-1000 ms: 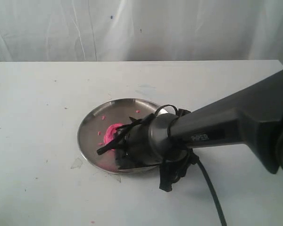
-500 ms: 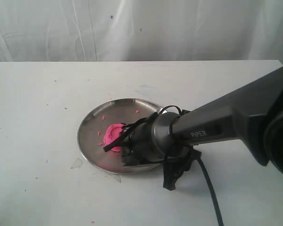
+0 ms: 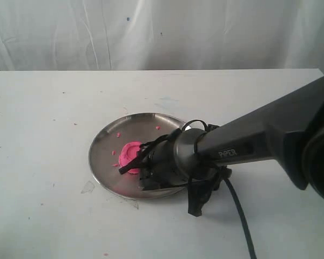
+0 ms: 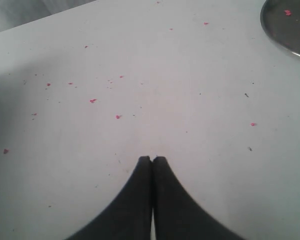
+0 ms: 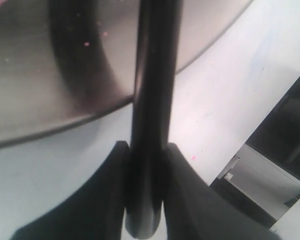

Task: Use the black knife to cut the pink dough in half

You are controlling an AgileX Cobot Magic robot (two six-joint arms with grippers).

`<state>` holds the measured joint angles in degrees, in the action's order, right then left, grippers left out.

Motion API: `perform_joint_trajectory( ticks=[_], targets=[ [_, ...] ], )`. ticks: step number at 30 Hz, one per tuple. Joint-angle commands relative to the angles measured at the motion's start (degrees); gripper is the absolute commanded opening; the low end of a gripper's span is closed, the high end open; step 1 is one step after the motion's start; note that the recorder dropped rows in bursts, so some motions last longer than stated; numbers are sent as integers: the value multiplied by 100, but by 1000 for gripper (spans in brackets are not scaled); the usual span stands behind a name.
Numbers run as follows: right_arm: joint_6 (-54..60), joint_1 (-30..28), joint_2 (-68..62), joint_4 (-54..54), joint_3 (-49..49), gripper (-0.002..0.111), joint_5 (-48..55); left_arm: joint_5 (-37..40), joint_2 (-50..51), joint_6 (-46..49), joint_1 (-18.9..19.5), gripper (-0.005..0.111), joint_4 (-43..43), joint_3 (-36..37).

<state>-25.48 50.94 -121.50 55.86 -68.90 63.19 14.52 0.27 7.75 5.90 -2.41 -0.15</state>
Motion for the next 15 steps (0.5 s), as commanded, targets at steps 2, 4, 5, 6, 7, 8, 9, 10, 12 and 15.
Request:
perform_joint_trajectory(
  ticks=[2,4,5,6,7,8,9,10,12,15],
  targets=[
    [-10,-79,159,156,30,0,136,7,-27,-13,9,0,18,15],
    [-10,-138,258,156,30,0,136,7,-27,-13,9,0,18,15],
    [-10,-153,312,156,30,0,136,7,-27,-13,9,0,18,15],
    [-10,-195,385,156,30,0,136,7,-27,-13,9,0,18,15],
    [-10,-229,458,156,30,0,136,7,-27,-13,9,0,18,15],
    [-10,-244,528,156,30,0,136,7,-27,-13,9,0,18,15],
    [36,-295,638,156,30,0,125,7,-27,-13,9,0,18,15],
    [103,-333,722,125,30,0,102,7,-27,-13,9,0,18,15],
    [283,-469,940,-42,30,0,27,7,-27,-13,9,0,18,15],
    [1038,-834,1397,-1051,30,0,-442,7,-27,-13,9,0,18,15]
  ],
)
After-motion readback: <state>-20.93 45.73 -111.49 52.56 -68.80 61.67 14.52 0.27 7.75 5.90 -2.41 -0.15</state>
